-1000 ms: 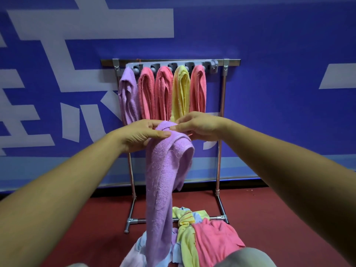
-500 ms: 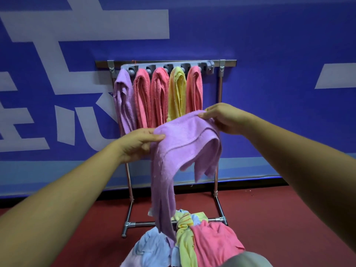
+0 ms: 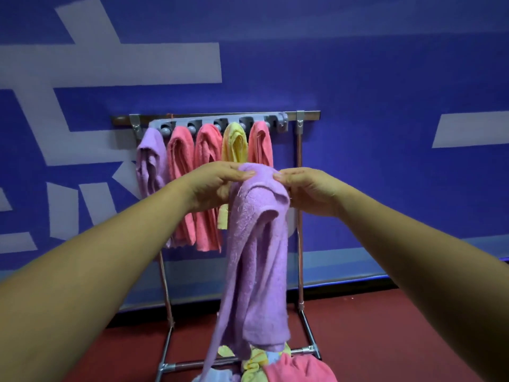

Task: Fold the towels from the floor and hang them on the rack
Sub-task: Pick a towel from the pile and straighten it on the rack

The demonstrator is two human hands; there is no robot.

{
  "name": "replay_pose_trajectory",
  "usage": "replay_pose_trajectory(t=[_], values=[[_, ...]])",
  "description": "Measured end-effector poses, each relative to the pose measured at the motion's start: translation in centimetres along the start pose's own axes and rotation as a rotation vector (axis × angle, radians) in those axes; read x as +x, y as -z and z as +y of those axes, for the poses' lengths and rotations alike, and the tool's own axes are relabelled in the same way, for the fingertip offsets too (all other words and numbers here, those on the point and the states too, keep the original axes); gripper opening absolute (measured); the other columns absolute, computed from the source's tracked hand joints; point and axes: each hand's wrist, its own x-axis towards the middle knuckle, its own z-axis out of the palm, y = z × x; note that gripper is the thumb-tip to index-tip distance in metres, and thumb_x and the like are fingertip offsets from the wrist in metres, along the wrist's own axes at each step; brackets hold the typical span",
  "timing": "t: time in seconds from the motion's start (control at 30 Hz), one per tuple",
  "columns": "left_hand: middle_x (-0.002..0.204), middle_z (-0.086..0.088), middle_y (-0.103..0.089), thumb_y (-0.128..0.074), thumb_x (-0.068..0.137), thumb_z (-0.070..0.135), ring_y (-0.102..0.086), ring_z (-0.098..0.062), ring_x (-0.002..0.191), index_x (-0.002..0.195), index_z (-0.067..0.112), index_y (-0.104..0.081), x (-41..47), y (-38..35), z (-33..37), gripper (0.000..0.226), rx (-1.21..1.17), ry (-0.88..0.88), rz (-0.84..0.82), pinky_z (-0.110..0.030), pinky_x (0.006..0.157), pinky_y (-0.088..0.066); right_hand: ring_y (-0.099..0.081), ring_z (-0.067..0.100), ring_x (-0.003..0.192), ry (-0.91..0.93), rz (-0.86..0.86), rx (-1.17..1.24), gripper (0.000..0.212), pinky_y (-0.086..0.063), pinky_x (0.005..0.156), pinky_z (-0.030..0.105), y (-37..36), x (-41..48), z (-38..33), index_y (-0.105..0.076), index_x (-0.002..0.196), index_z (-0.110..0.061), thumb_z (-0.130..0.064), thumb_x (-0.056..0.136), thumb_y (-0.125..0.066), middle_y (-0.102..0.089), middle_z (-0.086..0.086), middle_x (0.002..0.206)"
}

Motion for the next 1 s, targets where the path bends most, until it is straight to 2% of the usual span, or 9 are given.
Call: replay_pose_trajectory(t=[0.13, 0.23, 0.3, 0.43, 0.5, 0.57, 0.67, 0.8, 1.0], values=[[0.101, -0.008, -0.07, -0.07, 0.077, 0.02, -0.064, -0.016, 0.09, 0.101, 0.005, -0.073, 3.1, 0.1, -0.1, 0.028, 0.173, 0.049, 0.033, -0.031, 0.087, -0.047, -0.062, 0.028, 0.091, 0.034, 0.12, 0.022, 0.047, -0.052, 0.077, 0.03, 4.2, 0.3, -2.0, -0.058, 0.123, 0.015, -0.018, 0.088, -0.059, -0.063, 0.02, 0.105], [0.103, -0.014, -0.065, -0.071, 0.082, 0.014, -0.057, -0.021, 0.094, 0.107, -0.003, -0.069, 6.4, -0.5, 0.1, 0.03, 0.225, 0.066, 0.055, -0.032, 0.088, -0.043, -0.056, 0.018, 0.066, 0.006, 0.238, -0.117, 0.014, -0.044, 0.064, 0.028, 6.6, 0.8, -3.3, -0.06, 0.084, 0.002, -0.009, 0.092, -0.059, -0.06, 0.008, 0.074], [0.095, -0.012, -0.067, -0.065, 0.089, 0.007, -0.059, -0.02, 0.089, 0.104, -0.003, -0.069, 8.8, -0.6, 0.6, 0.019, 0.229, 0.037, 0.105, -0.029, 0.082, -0.045, -0.053, 0.012, 0.056, -0.024, 0.289, -0.198, 0.026, -0.044, 0.056, 0.024, 8.4, 1.4, -3.7, -0.058, 0.071, -0.009, -0.008, 0.098, -0.055, -0.058, 0.0, 0.061], [0.097, -0.014, -0.065, -0.067, 0.086, 0.011, -0.055, -0.023, 0.094, 0.105, -0.009, -0.066, 14.0, 0.1, 1.8, 0.028, 0.269, -0.021, 0.162, -0.035, 0.087, -0.04, -0.055, 0.012, 0.054, -0.069, 0.321, -0.399, 0.028, -0.044, 0.053, 0.022, 11.7, 2.3, -4.9, -0.066, 0.068, -0.014, -0.019, 0.095, -0.065, -0.06, 0.0, 0.062], [0.085, -0.006, -0.063, -0.065, 0.09, 0.01, -0.052, -0.018, 0.087, 0.089, 0.002, -0.067, 16.3, 0.1, 2.8, 0.008, 0.342, -0.047, 0.14, -0.031, 0.078, -0.039, -0.055, 0.013, 0.055, -0.05, 0.382, -0.478, 0.027, -0.044, 0.054, 0.022, 13.6, 3.4, -5.7, -0.065, 0.067, -0.012, -0.019, 0.093, -0.069, -0.061, -0.001, 0.061], [0.081, -0.001, -0.059, -0.064, 0.092, 0.013, -0.049, -0.015, 0.082, 0.082, 0.011, -0.064, 18.6, 0.5, 3.8, 0.01, 0.449, -0.08, 0.155, -0.028, 0.072, -0.036, -0.054, 0.021, 0.067, -0.015, 0.458, -0.498, 0.019, -0.042, 0.063, 0.029, 15.4, 5.0, -6.5, -0.064, 0.074, -0.01, -0.021, 0.089, -0.071, -0.059, 0.006, 0.069], [0.088, -0.004, -0.059, -0.069, 0.084, 0.029, -0.049, -0.014, 0.084, 0.097, 0.001, -0.066, 21.5, 1.4, 4.8, 0.031, 0.598, -0.147, 0.178, -0.032, 0.077, -0.036, -0.05, 0.021, 0.067, 0.021, 0.506, -0.473, 0.022, -0.038, 0.061, 0.031, 17.6, 7.5, -7.2, -0.061, 0.073, -0.013, -0.021, 0.092, -0.069, -0.053, 0.005, 0.069], [0.077, 0.008, -0.065, -0.072, 0.087, 0.033, -0.055, -0.01, 0.075, 0.083, 0.021, -0.071, 24.8, 4.1, 6.2, 0.012, 0.876, -0.172, 0.303, -0.026, 0.068, -0.042, -0.05, 0.015, 0.066, -0.001, 0.514, -0.561, 0.029, -0.042, 0.063, 0.03, 19.6, 10.5, -7.4, -0.065, 0.067, -0.015, -0.024, 0.095, -0.067, -0.055, -0.003, 0.066], [0.099, 0.001, -0.064, -0.074, 0.085, 0.038, -0.057, -0.016, 0.089, 0.106, 0.016, -0.069, 28.8, 8.0, 7.0, 0.03, 0.99, -0.207, 0.466, -0.027, 0.076, -0.042, -0.051, 0.013, 0.065, 0.028, 0.615, -0.537, 0.025, -0.047, 0.061, 0.026, 20.8, 15.8, -7.1, -0.061, 0.07, -0.017, -0.028, 0.089, -0.074, -0.053, -0.002, 0.068]])
